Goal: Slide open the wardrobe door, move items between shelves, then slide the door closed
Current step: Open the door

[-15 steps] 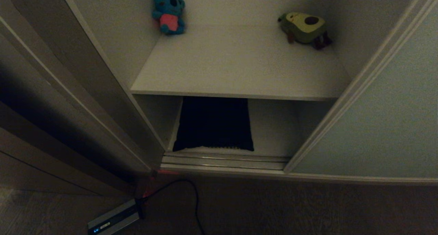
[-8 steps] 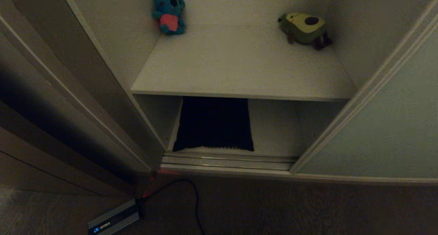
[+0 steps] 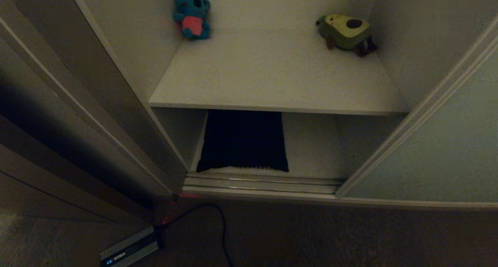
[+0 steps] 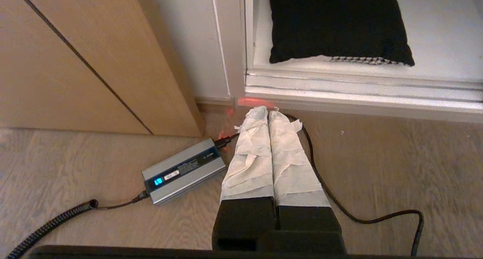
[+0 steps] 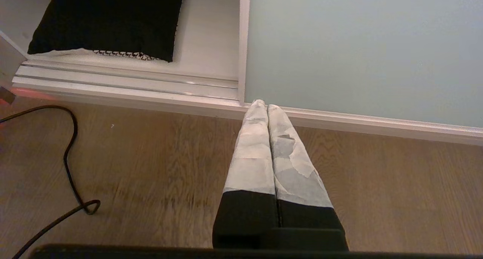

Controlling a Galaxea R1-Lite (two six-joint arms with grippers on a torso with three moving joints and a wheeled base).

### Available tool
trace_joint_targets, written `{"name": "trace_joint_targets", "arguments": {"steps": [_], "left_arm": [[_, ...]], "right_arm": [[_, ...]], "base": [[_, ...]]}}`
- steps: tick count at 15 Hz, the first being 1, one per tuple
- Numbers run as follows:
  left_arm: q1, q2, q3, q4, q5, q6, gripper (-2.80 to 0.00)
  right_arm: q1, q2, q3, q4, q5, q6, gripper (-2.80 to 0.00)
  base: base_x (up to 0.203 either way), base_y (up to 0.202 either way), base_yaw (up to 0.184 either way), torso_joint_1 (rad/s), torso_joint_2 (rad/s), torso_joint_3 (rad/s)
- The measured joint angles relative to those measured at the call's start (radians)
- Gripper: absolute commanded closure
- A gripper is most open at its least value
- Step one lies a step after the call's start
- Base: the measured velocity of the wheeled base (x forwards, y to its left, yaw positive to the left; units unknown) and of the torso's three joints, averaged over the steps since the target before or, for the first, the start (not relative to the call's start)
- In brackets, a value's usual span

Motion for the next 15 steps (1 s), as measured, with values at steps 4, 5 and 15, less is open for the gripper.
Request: {"name": "trace_joint_targets", "arguments": {"steps": [4,5,15], "left_arm": [[0.000,-0.004,0.001,0.001,-0.001,0.006,0.00],[0.000,-0.004,0.001,0.004,0.000,0.012,0.00],[0.000,-0.004,0.001,0.006,-0.005,0.017,0.00]], "right_arm": [[0.000,0.000,0.000,0.000,0.000,0.000,0.00],[0.000,0.000,0.000,0.000,0.000,0.000,0.00],[0.000,0.000,0.000,0.000,0.000,0.000,0.00]], "base": [[0.000,0.000,0.000,0.000,0.00,0.000],[0.000,0.000,0.000,0.000,0.00,0.000],[0.000,0.000,0.000,0.000,0.00,-0.015]]}}
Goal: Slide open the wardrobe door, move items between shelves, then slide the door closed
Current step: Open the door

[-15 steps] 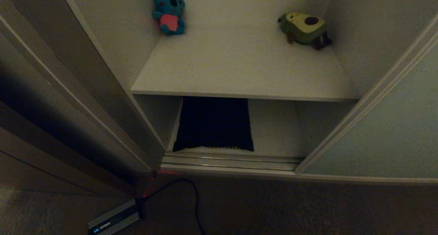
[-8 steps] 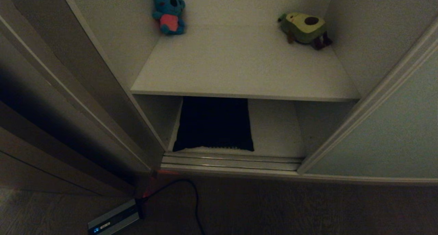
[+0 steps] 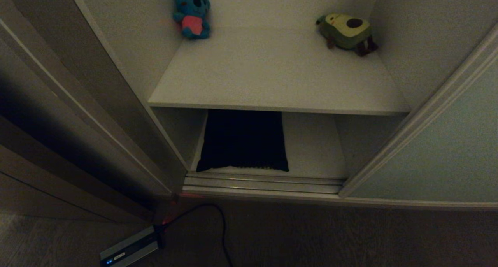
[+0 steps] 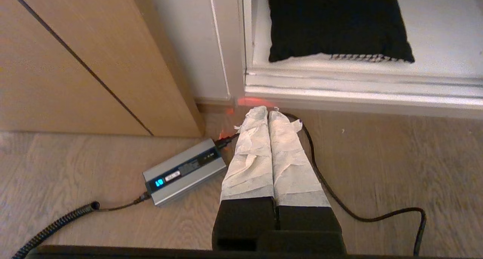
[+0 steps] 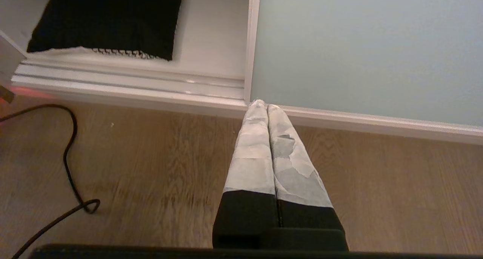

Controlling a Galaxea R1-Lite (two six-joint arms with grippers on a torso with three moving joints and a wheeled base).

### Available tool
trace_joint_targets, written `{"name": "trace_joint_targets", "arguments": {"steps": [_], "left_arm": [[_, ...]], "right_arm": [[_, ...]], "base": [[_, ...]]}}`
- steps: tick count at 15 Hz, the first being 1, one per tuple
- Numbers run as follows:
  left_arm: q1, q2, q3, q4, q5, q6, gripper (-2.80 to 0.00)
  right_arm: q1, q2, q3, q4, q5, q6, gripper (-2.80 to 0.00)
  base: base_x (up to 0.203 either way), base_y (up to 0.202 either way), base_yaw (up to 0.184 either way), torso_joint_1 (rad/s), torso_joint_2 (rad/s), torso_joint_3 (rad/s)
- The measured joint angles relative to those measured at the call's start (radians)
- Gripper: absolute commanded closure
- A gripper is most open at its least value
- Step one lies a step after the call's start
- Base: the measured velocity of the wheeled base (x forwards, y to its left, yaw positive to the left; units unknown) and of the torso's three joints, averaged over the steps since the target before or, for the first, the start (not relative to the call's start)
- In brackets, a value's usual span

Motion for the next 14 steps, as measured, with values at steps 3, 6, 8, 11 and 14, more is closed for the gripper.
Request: {"name": "trace_joint_targets", "arguments": {"steps": [3,6,8,11,14], "left_arm": [[0.000,0.000,-0.001,0.003,0.000,0.002,0.00],[0.000,0.000,-0.002,0.002,0.000,0.000,0.00],[0.000,0.000,-0.002,0.002,0.000,0.000,0.00],[0.000,0.000,-0.003,0.004,-0.001,-0.001,0.00],[0.000,0.000,-0.003,0.004,-0.001,-0.001,0.00]], "right_arm": [[0.000,0.000,0.000,0.000,0.000,0.000,0.00],[0.000,0.000,0.000,0.000,0.000,0.000,0.00],[0.000,0.000,0.000,0.000,0.000,0.000,0.00],[0.000,0.000,0.000,0.000,0.000,0.000,0.00],[0.000,0.000,0.000,0.000,0.000,0.000,0.00]], "base": [[0.000,0.000,0.000,0.003,0.00,-0.165],[0.000,0.000,0.000,0.003,0.00,-0.194],[0.000,0.000,0.000,0.003,0.00,-0.202],[0.000,0.000,0.000,0.002,0.00,-0.199],[0.000,0.000,0.000,0.003,0.00,-0.195]]}}
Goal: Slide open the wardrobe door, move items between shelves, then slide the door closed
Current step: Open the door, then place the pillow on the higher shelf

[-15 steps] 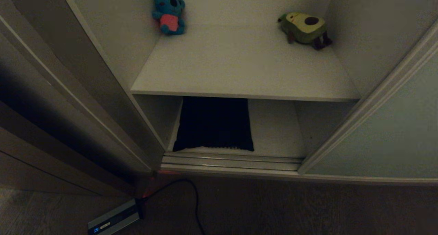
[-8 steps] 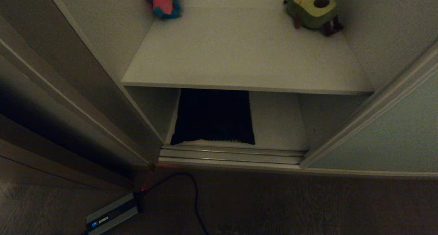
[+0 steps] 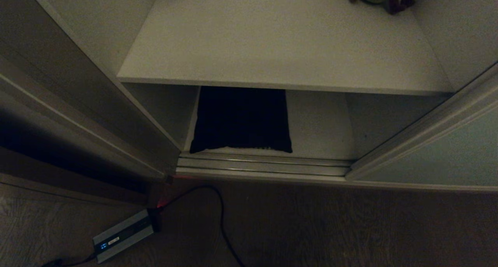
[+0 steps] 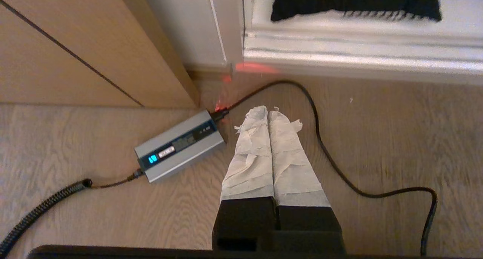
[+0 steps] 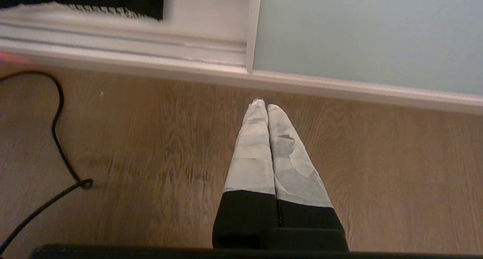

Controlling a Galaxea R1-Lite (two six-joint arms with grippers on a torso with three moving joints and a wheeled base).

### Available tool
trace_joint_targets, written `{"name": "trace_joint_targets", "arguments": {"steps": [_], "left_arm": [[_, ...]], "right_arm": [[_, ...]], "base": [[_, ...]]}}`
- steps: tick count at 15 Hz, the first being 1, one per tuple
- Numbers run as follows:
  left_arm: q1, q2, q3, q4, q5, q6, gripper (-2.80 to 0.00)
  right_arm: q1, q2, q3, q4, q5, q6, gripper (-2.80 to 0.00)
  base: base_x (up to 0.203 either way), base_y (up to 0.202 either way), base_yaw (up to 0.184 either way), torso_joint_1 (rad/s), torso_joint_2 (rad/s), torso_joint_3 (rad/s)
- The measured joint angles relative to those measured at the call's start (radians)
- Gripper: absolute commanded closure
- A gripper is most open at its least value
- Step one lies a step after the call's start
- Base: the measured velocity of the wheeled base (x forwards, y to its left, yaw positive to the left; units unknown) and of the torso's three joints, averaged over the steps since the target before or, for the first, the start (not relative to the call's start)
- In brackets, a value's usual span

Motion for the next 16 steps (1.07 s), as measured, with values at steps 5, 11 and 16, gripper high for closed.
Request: {"name": "trace_joint_targets", "arguments": {"steps": [5,11,16], "left_arm": [[0.000,0.000,-0.001,0.002,0.000,-0.001,0.00],[-0.001,0.001,-0.001,0.002,0.000,-0.001,0.00],[-0.001,0.001,-0.001,0.002,0.000,-0.002,0.00]], "right_arm": [[0.000,0.000,0.000,0.000,0.000,0.000,0.00],[0.000,0.001,0.000,0.000,0.000,0.000,0.00],[0.000,0.001,0.000,0.000,0.000,0.000,0.00]], "base": [[0.000,0.000,0.000,0.001,0.00,-0.198],[0.000,0.000,0.000,0.002,0.00,-0.203],[0.000,0.000,0.000,0.003,0.00,-0.197]]}}
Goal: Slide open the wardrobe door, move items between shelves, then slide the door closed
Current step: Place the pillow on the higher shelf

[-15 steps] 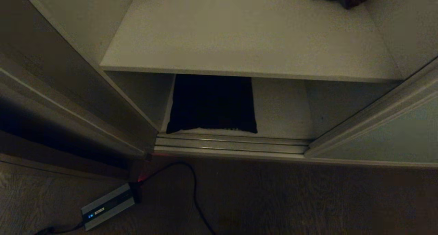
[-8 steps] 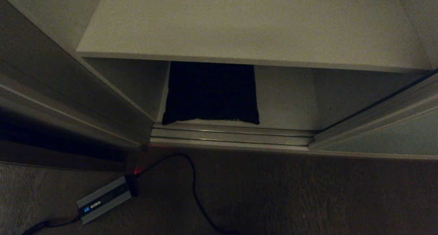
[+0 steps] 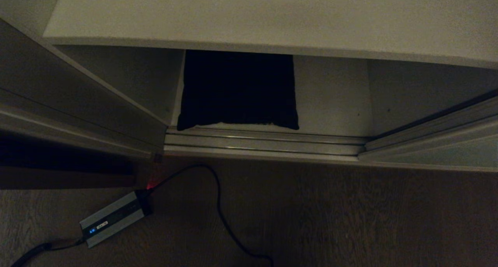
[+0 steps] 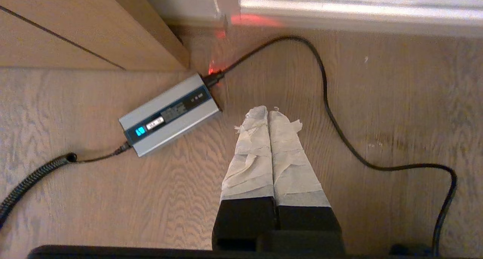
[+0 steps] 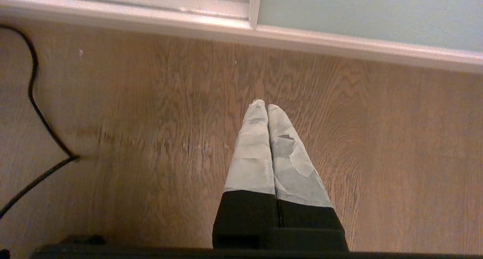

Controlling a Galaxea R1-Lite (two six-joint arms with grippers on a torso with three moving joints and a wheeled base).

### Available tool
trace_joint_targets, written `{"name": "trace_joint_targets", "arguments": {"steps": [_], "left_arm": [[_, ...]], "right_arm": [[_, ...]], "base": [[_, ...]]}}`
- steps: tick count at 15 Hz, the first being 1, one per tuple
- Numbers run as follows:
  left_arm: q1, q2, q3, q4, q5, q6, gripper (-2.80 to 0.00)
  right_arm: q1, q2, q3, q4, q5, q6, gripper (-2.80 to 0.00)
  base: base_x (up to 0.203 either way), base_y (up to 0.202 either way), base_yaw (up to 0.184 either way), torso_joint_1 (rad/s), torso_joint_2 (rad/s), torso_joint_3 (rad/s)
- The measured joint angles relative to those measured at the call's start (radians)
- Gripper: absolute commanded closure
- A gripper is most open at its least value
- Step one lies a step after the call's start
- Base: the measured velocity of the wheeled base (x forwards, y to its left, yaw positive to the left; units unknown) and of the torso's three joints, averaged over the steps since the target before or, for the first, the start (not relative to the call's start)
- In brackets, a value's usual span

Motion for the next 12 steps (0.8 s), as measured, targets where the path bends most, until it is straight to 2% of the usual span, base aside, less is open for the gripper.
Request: {"name": "trace_joint_targets", "arguments": {"steps": [12], "left_arm": [[0.000,0.001,0.000,0.000,0.000,-0.002,0.00]], "right_arm": [[0.000,0.000,0.000,0.000,0.000,0.000,0.00]], "base": [[0.000,0.000,0.000,0.002,0.00,-0.195]]}}
